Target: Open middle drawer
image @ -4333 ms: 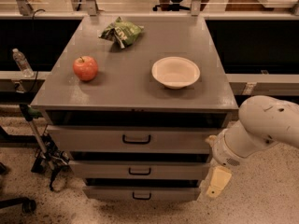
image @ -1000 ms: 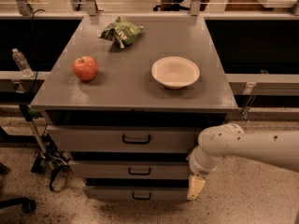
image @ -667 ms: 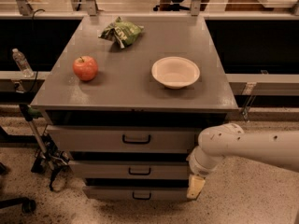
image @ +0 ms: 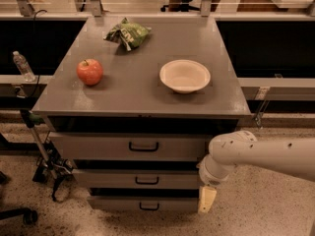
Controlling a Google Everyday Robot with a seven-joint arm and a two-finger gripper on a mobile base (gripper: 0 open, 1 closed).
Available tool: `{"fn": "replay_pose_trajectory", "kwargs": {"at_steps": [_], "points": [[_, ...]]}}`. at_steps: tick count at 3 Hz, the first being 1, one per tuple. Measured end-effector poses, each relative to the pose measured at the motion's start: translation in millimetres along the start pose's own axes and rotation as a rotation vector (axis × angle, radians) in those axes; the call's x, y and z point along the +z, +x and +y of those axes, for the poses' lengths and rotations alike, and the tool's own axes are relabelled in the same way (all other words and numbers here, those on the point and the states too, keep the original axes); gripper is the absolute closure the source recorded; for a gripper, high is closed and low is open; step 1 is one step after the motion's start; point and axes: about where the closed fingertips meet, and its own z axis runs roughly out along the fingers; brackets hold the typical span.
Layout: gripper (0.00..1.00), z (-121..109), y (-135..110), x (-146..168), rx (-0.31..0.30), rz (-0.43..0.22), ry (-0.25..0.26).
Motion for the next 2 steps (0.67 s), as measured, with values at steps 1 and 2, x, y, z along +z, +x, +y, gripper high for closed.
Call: {"fn": "replay_pose_trajectory", "kwargs": {"at_steps": [1,2], "points": [[0.00,0.2,0.0,0.0,0.000,0.000,0.000],[0.00,0.3,0.1,0.1,0.000,0.000,0.000]]}}
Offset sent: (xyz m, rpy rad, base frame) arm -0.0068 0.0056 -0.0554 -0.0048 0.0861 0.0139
